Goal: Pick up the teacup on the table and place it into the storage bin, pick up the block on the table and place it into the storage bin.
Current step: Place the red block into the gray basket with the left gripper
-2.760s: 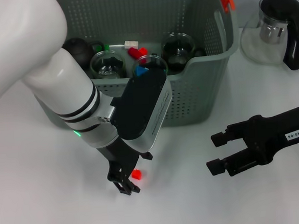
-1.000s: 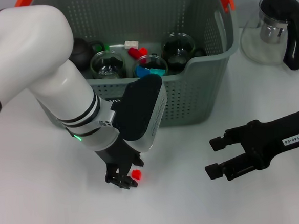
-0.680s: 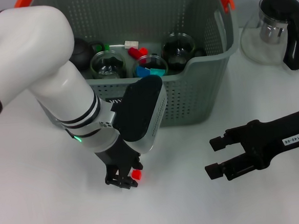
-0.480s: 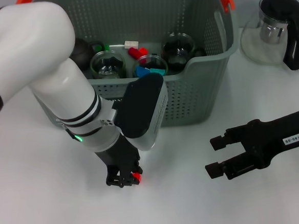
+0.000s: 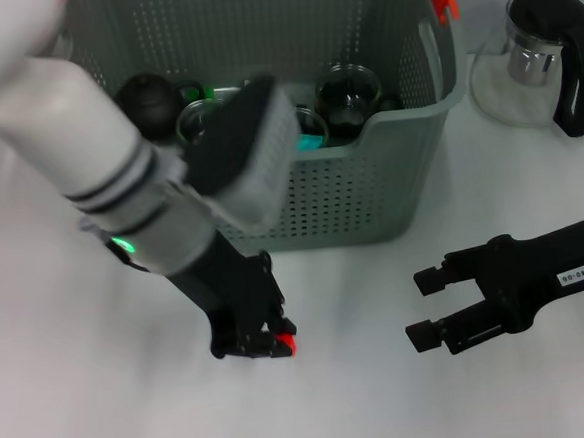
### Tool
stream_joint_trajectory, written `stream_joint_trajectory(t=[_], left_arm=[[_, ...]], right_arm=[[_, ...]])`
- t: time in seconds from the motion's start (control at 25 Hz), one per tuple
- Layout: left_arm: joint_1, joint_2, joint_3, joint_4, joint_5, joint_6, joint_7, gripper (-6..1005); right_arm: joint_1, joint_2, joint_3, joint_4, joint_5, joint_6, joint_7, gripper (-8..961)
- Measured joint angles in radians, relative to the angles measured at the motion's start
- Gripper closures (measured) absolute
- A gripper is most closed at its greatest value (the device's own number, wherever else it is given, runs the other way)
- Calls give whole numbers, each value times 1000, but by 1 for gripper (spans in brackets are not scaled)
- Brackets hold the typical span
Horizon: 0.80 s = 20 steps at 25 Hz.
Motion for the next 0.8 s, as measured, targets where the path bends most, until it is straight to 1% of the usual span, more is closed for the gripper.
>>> stream_joint_trajectory(t=[0.04,0.12,0.2,0.24,0.28,0.32,0.36,0.44,0.48,0.56,0.6,0.68,0.8], left_arm=[[4,1,-48,17,-9,41,-1,845],[10,4,-177,47,-44,135,1,844],[15,12,-308,70,-97,215,4,843],[18,19,-376,80,-132,251,4,843],[20,29,-456,90,-174,285,3,843],[22,36,-506,93,-208,298,-1,842],[23,47,-575,97,-260,311,-11,842],[22,65,-655,98,-345,298,-43,841],[19,73,-682,96,-386,276,-64,841],[14,81,-688,90,-431,184,-110,840],[9,80,-679,85,-442,124,-133,840],[-3,77,-649,66,-445,-10,-170,839],[-29,80,-573,-5,-445,-183,-204,838]], right_arm=[[0,-2,0,0,0,-3,-1,22],[-4,-6,0,0,-2,-5,-1,22],[-10,-11,0,0,-8,-6,-2,22],[-13,-14,0,0,-12,-7,-2,22],[-15,-17,-1,1,-15,-7,-2,22],[-17,-21,-1,4,-19,-8,-2,22],[-19,-23,-1,7,-23,-9,-2,22],[-19,-26,0,10,-32,-14,-3,22],[-19,-26,2,11,-35,-17,-4,22],[-18,-24,2,11,-37,-20,-10,22],[-16,-22,2,11,-36,-21,-13,22],[-8,-18,2,9,-36,-21,-21,22],[5,-14,-1,9,-36,-19,-27,22]])
